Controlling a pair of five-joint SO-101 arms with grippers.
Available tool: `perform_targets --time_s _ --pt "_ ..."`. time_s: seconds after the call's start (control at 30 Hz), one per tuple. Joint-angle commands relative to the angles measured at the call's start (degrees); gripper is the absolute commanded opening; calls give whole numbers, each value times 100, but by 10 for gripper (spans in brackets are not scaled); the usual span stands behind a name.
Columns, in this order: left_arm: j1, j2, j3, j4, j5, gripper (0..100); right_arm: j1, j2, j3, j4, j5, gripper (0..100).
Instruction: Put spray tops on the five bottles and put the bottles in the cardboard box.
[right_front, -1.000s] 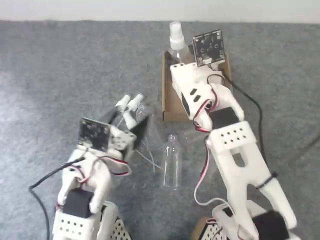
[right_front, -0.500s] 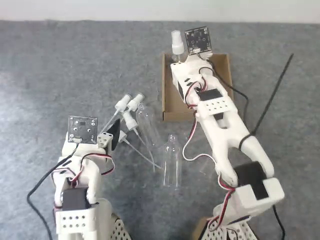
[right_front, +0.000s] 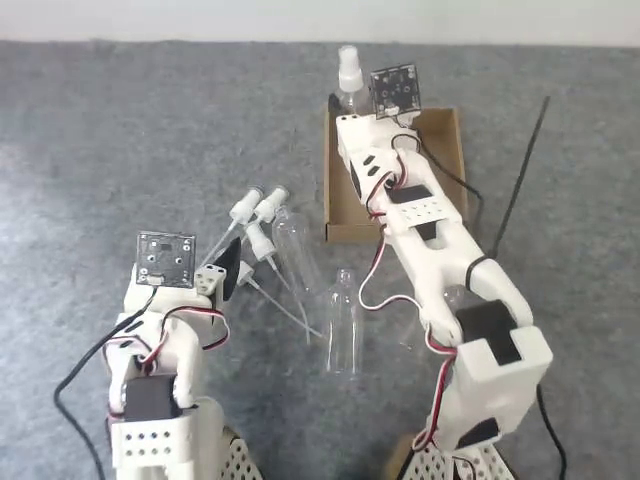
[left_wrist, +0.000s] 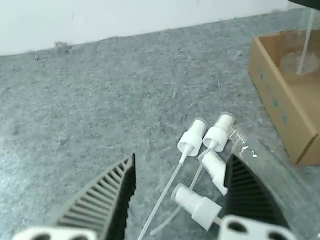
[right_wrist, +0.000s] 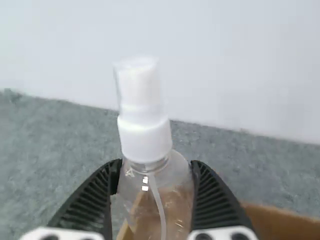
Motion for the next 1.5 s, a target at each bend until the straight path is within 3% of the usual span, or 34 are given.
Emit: perform_targets --time_s 0.0,0.67,0.9,1.47 --pt "-26 0 -22 -211 -44 265 75 110 -158 -444 -1002 6" --pt "-26 0 -22 -202 -44 265 84 787 -387 -752 -615 13" --pt "-26 0 -13 -193 -44 265 84 796 -369 -743 -607 160" --pt "-26 0 -13 -202 -44 265 84 769 -378 -532 -607 171"
